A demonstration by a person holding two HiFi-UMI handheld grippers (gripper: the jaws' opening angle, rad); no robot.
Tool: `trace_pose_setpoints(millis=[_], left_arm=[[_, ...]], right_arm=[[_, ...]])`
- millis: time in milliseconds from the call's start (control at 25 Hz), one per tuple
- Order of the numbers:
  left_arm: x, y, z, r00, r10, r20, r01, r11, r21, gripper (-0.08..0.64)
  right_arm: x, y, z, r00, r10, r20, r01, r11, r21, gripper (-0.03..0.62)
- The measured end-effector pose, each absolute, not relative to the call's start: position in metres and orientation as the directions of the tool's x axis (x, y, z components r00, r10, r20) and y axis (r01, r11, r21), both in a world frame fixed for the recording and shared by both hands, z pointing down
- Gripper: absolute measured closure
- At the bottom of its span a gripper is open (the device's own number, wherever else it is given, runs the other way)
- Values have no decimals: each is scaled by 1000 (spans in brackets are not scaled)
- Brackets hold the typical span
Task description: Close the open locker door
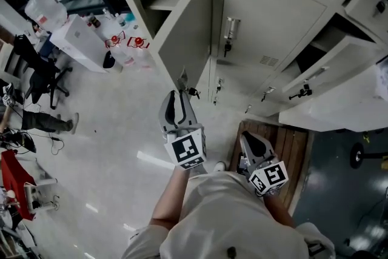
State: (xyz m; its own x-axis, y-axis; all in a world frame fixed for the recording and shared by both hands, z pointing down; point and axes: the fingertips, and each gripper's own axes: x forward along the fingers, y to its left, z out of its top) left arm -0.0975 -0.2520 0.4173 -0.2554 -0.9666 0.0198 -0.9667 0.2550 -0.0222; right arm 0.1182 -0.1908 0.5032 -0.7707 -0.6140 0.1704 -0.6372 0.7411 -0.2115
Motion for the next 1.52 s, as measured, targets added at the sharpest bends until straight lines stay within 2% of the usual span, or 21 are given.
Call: trace_pose_setpoints(millis=[680, 1520], left_arm=[[-193, -289, 416, -122, -992, 18, -993, 121, -6, 485], [-274, -378, 416, 24, -1000, 10, -1000, -24, -17, 502]], right_arm=[[8, -227, 490, -777, -603, 179, -629, 754, -191, 558], [-74, -264, 486, -695, -692, 196, -719, 677, -158, 558]])
